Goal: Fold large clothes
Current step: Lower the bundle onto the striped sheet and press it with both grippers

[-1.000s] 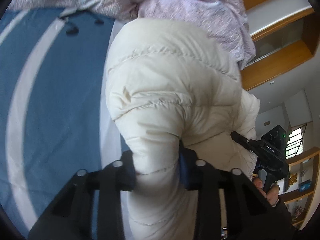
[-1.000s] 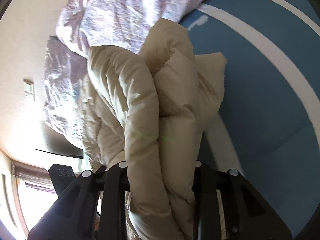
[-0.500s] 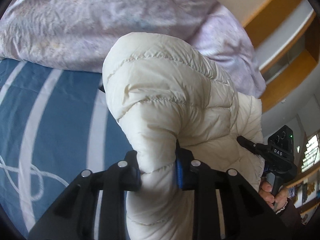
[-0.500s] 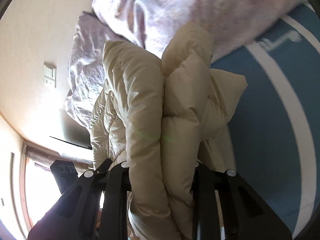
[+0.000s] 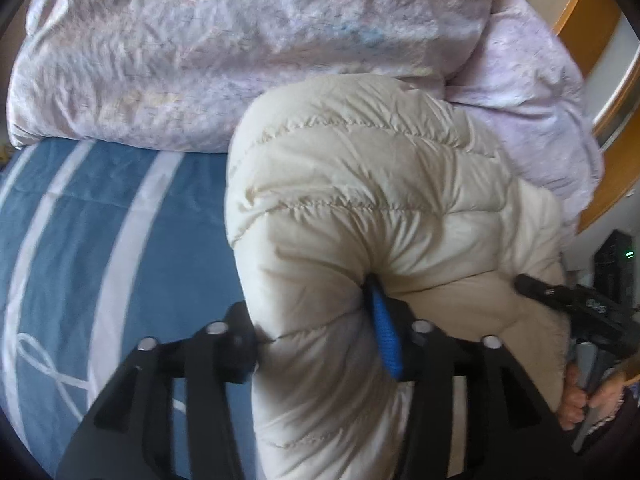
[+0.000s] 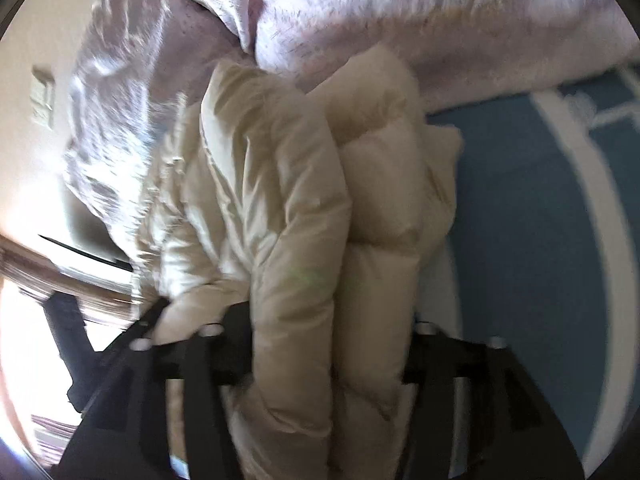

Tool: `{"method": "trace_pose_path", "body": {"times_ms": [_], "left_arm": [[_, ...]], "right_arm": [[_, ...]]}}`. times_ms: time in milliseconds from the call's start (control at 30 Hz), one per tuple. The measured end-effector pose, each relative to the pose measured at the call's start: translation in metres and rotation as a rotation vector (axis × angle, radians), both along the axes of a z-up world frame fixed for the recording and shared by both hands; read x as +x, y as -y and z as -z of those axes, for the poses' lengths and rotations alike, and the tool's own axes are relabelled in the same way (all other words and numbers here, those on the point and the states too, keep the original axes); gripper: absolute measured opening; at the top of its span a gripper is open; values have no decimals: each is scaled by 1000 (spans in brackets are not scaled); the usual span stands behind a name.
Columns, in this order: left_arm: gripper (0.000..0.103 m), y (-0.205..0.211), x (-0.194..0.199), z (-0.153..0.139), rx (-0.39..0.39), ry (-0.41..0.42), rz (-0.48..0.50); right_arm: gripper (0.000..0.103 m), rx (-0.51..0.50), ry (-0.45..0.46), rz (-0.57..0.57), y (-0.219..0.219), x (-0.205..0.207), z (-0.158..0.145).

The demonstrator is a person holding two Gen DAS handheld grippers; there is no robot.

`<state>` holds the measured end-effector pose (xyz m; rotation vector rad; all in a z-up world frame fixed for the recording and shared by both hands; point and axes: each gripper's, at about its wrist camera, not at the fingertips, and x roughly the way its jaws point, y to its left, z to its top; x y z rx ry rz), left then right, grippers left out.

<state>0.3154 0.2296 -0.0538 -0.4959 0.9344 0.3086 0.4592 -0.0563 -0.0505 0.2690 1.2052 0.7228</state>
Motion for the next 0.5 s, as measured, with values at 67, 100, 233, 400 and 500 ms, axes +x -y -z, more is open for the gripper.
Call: {"method": "trace_pose_path", "body": {"times_ms": [67, 100, 233, 400, 500], "left_arm": [[63, 1, -4, -6, 64, -11, -27], [68, 2, -6, -11, 103, -9, -43], [73, 3, -5, -35, 204, 28, -99], [77, 14, 14, -57, 268, 60, -88], [77, 20, 24, -61, 305, 41, -59]], "right_arm": [[73, -49, 72, 27, 8, 3, -14], [73, -68, 110, 48, 13, 3, -23], [73, -43, 215, 82, 23, 4, -54], [56, -9, 295, -37, -24, -11, -79], [46, -27, 320, -106, -46, -26, -76]]}}
